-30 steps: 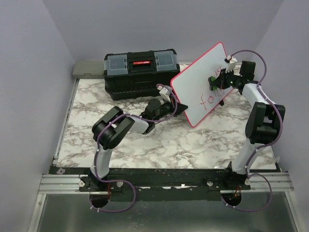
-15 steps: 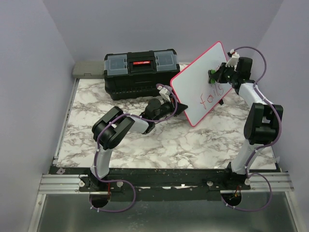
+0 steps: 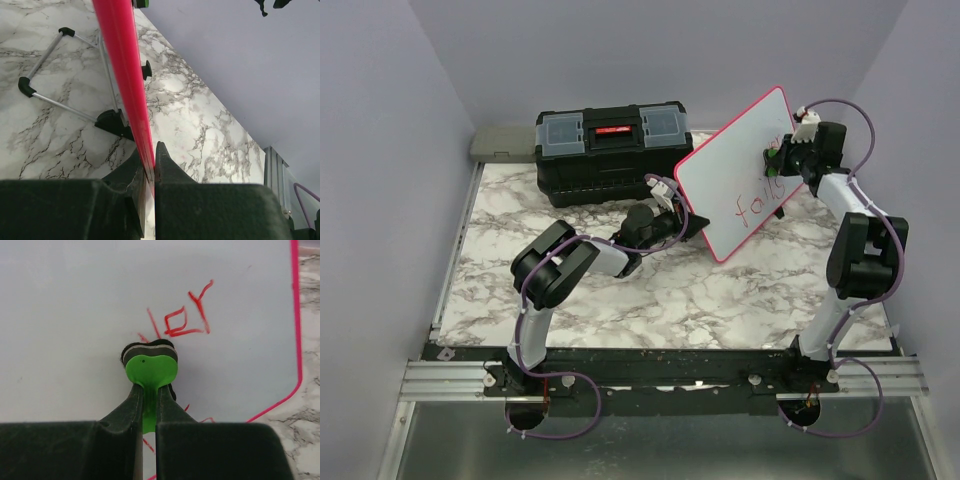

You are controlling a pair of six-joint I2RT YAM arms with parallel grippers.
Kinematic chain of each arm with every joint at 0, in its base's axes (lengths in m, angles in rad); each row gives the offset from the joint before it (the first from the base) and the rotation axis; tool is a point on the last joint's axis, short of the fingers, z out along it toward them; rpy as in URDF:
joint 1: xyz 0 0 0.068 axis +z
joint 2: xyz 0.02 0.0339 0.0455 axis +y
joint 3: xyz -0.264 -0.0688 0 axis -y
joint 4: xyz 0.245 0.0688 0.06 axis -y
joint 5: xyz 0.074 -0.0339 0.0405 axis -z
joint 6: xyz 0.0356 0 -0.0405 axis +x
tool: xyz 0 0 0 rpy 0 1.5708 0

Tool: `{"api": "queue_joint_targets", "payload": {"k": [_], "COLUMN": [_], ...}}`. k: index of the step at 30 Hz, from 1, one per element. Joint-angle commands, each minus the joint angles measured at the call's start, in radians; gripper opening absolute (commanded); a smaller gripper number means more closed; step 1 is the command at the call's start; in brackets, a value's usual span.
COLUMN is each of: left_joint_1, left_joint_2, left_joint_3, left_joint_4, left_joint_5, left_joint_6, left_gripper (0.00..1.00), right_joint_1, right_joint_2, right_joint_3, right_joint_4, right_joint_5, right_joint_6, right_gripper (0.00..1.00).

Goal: Erase the whiteboard
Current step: Erase the whiteboard at the whiteboard stand.

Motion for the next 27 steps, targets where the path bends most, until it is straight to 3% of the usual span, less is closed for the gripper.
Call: {"api": "queue_joint_targets", "payload": {"k": [1,6,8,16,27], "left_joint_1": [-0.033,-0.033,-0.033,-0.033,-0.033], "left_joint_2": [0.014,0.008,0.007,0.006,0.011], "left_joint_3": [0.023,0.023,0.023,0.017,0.02], "left_joint_4": [0.034,0.026,0.025,0.031,0.037], "left_joint_5": [0.135,0.137,0.136,0.139,0.138], "left_joint_6": [0.049,0.054,0.054,0.048,0.048], "left_gripper": [0.0,0.0,0.0,0.0,0.0], "right_joint_1": [-0.001,0.006,0.012,0.008,-0.015], "right_joint_2": [0.017,0.009,0.0,-0.003,0.049], "right_joint_3": [-0.035,-0.045,-0.042,-0.005,0.068], "right_joint_4": [-0.154,-0.196,-0.194,-0.105,-0.087], "right_joint_5": [-0.223,-0.392,-0.394,-0.039,0.12], "right_joint_6": [-0.125,-0.153,-0.142,-0.024,-0.022], "right_gripper": [0.01,0.01,0.01,0.01,0.01]}}
